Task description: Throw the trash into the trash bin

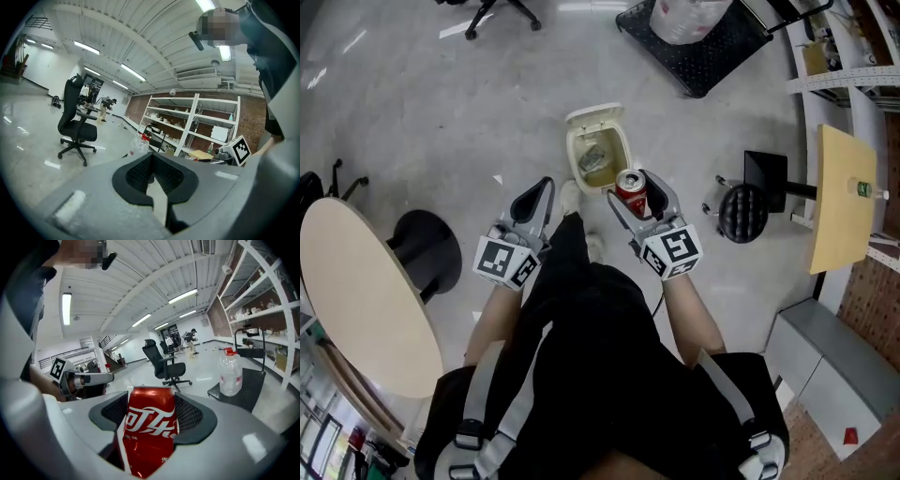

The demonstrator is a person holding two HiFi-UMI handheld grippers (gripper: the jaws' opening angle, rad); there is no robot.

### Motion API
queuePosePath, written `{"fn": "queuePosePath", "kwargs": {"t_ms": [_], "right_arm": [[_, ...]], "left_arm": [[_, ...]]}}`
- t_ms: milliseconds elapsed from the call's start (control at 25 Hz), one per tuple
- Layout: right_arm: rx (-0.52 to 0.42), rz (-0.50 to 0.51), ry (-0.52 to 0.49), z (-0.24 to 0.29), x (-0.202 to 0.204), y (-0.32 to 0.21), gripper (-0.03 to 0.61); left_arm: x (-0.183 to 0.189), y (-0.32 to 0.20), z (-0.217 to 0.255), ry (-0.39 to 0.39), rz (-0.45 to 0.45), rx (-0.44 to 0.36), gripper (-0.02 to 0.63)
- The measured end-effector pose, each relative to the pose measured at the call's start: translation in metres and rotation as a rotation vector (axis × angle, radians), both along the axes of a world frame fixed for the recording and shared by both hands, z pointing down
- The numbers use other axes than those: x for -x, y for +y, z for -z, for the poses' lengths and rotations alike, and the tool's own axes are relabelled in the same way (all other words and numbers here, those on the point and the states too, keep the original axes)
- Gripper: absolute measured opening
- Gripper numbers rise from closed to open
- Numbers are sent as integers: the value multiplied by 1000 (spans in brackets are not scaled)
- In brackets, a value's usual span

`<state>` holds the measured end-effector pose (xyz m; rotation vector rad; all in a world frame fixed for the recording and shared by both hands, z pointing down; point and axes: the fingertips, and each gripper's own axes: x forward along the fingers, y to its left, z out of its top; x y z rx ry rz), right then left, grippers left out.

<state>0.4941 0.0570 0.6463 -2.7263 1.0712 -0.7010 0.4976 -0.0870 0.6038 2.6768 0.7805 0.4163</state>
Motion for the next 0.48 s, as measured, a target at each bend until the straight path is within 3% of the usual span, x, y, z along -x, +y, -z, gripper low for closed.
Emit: {"fn": "queuePosePath", "kwargs": {"t_ms": [280,480], "right_arm": [[71,74,-81,-53,7,-38,313],[105,78,-115,-85,-12,-47,313]], "left_arm": [[-5,-12,-33,-57,-29,9,2],[-12,-6,-46,-68,-71,1,2]]}}
